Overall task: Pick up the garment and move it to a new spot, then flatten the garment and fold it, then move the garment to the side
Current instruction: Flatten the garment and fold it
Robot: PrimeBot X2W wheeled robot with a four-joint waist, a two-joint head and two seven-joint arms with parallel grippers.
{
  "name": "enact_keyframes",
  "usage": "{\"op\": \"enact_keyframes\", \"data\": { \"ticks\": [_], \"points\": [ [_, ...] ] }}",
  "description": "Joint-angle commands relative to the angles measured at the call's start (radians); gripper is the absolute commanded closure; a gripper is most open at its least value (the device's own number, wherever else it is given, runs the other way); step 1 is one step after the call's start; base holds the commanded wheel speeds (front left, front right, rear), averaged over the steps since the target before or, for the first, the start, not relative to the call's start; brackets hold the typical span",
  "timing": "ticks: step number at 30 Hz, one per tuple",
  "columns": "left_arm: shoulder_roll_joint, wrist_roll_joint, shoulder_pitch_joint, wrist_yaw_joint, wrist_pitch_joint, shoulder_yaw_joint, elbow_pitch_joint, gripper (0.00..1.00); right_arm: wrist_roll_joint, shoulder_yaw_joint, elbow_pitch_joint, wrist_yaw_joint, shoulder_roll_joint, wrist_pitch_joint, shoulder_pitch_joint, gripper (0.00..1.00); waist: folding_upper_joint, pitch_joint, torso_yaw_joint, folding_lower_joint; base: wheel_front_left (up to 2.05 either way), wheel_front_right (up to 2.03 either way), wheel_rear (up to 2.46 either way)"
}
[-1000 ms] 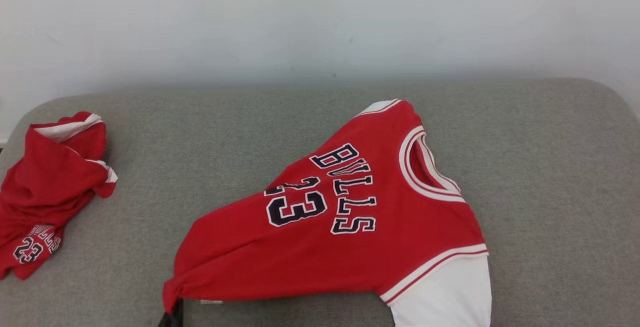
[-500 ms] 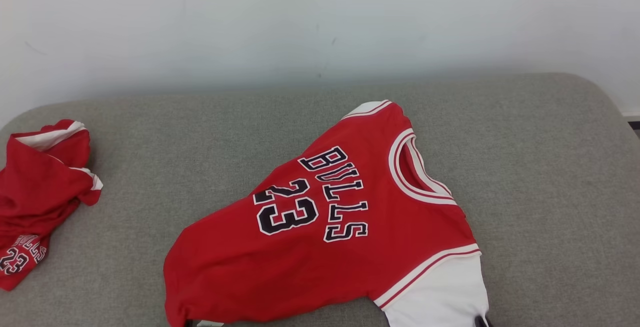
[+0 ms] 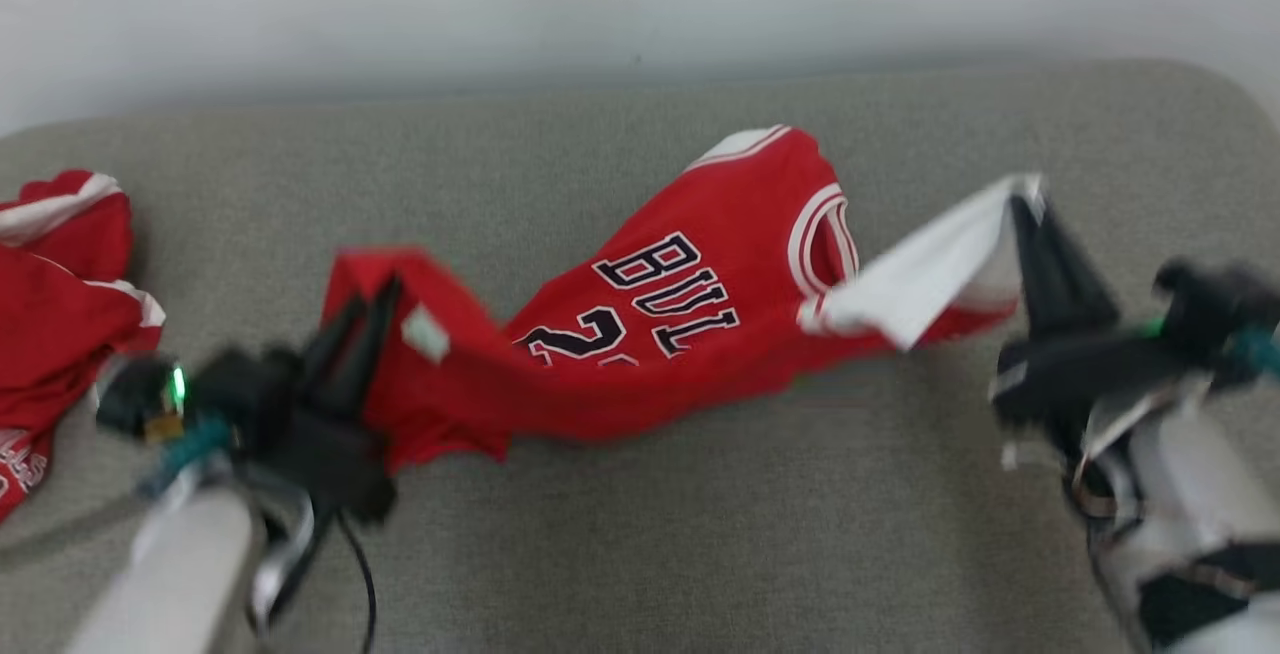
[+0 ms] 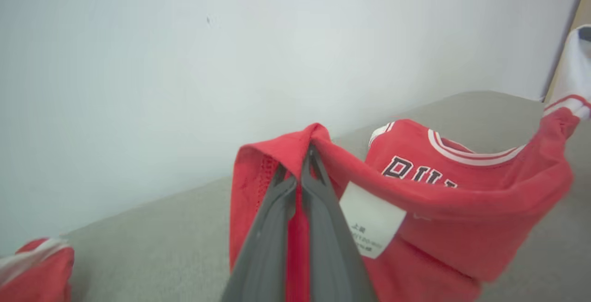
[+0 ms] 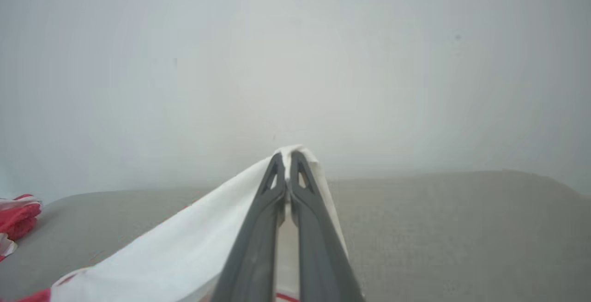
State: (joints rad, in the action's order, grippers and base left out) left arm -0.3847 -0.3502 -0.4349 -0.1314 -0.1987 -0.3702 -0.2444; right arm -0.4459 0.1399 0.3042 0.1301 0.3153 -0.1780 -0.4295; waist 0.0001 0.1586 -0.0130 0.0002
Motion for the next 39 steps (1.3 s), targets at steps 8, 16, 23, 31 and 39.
{"op": "enact_keyframes", "data": {
  "ticks": [8,16,23,31,39],
  "points": [
    [-0.142,-0.169,-0.558,0.002,0.129,-0.148,-0.048,1.0,-0.082,0.012,0.101,0.002,0.009,0.109,-0.531,1.0,-0.0001,0.254,-0.025,-0.0002,0.0,0.0,0.0],
    [-0.162,-0.313,-0.968,0.002,0.207,-0.245,-0.174,1.0,-0.115,0.002,0.27,0.002,-0.023,0.175,-0.963,1.0,-0.0001,0.381,-0.04,-0.0002,0.0,0.0,0.0],
    [-0.124,-0.385,-1.29,0.002,0.2,-0.296,-0.323,1.0,-0.074,0.001,0.444,0.002,-0.054,0.163,-1.291,1.0,-0.0001,0.45,-0.053,-0.0002,0.0,0.0,0.0],
    [-0.096,-0.437,-1.501,0.002,0.142,-0.376,-0.476,1.0,-0.002,0.023,0.598,0.002,-0.046,0.108,-1.525,1.0,-0.0001,0.473,-0.042,-0.0002,0.0,0.0,0.0],
    [-0.09,-0.54,-1.539,0.002,0.07,-0.459,-0.548,1.0,0.001,0.068,0.704,0.002,-0.05,0.05,-1.614,1.0,-0.0001,0.478,-0.025,-0.0002,0.0,0.0,0.0]
  ]
}}
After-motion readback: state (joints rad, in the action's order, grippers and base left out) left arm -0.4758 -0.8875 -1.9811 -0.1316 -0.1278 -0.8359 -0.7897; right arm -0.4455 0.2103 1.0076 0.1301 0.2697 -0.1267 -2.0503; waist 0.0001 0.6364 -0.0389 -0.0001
